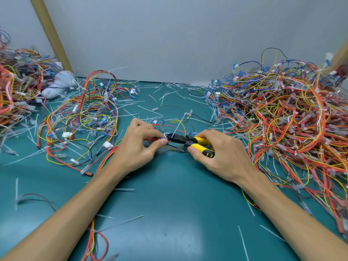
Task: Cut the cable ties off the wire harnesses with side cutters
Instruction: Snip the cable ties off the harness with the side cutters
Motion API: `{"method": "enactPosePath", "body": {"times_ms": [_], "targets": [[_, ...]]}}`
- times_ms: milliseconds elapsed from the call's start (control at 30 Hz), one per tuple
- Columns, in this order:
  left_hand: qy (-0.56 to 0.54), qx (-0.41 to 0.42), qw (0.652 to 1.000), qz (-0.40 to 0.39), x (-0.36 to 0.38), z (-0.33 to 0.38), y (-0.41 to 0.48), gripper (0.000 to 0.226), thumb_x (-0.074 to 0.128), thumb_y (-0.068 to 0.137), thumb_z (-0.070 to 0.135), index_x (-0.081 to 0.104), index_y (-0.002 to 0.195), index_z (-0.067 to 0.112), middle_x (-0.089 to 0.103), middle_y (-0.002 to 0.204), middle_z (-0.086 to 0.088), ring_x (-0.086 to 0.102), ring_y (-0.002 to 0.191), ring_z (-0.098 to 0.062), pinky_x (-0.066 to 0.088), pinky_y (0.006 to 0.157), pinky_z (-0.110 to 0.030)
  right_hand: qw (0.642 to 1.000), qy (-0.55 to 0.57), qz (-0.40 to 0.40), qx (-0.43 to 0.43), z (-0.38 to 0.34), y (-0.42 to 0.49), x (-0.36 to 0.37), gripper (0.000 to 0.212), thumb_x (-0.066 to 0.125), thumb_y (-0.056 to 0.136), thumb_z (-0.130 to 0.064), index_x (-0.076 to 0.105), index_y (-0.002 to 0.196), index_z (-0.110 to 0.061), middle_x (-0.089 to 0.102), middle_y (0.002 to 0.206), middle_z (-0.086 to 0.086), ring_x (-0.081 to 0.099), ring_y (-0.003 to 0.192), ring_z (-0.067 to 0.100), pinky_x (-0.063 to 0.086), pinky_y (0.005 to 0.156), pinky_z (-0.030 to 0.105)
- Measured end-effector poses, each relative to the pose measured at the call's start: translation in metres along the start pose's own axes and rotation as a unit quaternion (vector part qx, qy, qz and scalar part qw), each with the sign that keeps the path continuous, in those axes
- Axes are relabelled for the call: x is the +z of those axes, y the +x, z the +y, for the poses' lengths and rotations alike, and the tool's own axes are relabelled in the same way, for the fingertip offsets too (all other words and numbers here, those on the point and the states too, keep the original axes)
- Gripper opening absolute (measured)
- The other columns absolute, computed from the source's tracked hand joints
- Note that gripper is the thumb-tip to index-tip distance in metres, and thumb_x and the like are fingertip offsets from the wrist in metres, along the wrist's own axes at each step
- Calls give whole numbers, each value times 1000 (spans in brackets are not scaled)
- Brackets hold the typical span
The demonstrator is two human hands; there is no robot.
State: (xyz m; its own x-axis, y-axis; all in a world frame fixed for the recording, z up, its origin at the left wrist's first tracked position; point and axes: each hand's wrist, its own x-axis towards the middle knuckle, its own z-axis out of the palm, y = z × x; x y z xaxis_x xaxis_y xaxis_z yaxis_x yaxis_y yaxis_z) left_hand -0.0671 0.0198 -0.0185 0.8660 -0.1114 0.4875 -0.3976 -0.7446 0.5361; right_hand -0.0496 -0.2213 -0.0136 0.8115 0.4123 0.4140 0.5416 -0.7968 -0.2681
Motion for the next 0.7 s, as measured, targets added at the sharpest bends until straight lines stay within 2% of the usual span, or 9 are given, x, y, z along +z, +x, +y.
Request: {"method": "enactPosePath", "body": {"times_ms": [100, 267, 400, 500, 633, 700], "targets": [[-5, -8, 1000, -2, -1, 0, 0, 5, 74, 84, 25, 77, 85, 21, 60, 77, 15, 43, 94, -17, 33, 81, -10, 1000, 4, -20, -6, 0, 1, -1, 35, 52, 86, -63, 58, 102, -32, 58, 84, -10, 53, 79, 12, 42, 66, 31], [-3, -6, 1000, -9, 0, -1, 1, 5, 74, 85, 25, 77, 87, 22, 60, 76, 16, 42, 94, -16, 33, 81, -11, 1000, -10, -7, 20, -1, 2, 2, 40, 49, 80, -68, 59, 84, -29, 53, 64, -11, 52, 66, 16, 43, 60, 32], [-6, -13, 1000, -7, 0, -1, 0, 5, 73, 85, 24, 77, 87, 21, 61, 77, 14, 42, 94, -17, 32, 80, -11, 1000, -19, 13, 9, -1, 0, 3, 41, 45, 81, -69, 58, 91, -31, 59, 75, -10, 55, 73, 15, 43, 61, 31], [-3, -11, 1000, -7, 1, -1, 1, 6, 73, 85, 25, 77, 87, 21, 61, 77, 14, 42, 94, -16, 32, 80, -9, 1000, -13, -2, -3, 0, 1, 3, 44, 44, 82, -68, 58, 99, -31, 61, 83, -8, 56, 79, 15, 45, 65, 33], [-9, -11, 1000, -8, 0, 0, 1, 5, 74, 84, 26, 77, 87, 23, 63, 78, 14, 43, 94, -16, 32, 80, -9, 1000, -20, 5, 11, 0, 2, 3, 45, 44, 80, -70, 61, 88, -28, 60, 69, -8, 58, 70, 19, 45, 60, 32], [-8, -11, 1000, -5, 0, 0, 0, 4, 74, 84, 25, 77, 86, 23, 62, 78, 15, 43, 94, -16, 32, 80, -9, 1000, -20, 12, 9, 0, 1, 4, 43, 45, 81, -69, 59, 88, -29, 58, 69, -9, 57, 69, 18, 43, 59, 31]]}}
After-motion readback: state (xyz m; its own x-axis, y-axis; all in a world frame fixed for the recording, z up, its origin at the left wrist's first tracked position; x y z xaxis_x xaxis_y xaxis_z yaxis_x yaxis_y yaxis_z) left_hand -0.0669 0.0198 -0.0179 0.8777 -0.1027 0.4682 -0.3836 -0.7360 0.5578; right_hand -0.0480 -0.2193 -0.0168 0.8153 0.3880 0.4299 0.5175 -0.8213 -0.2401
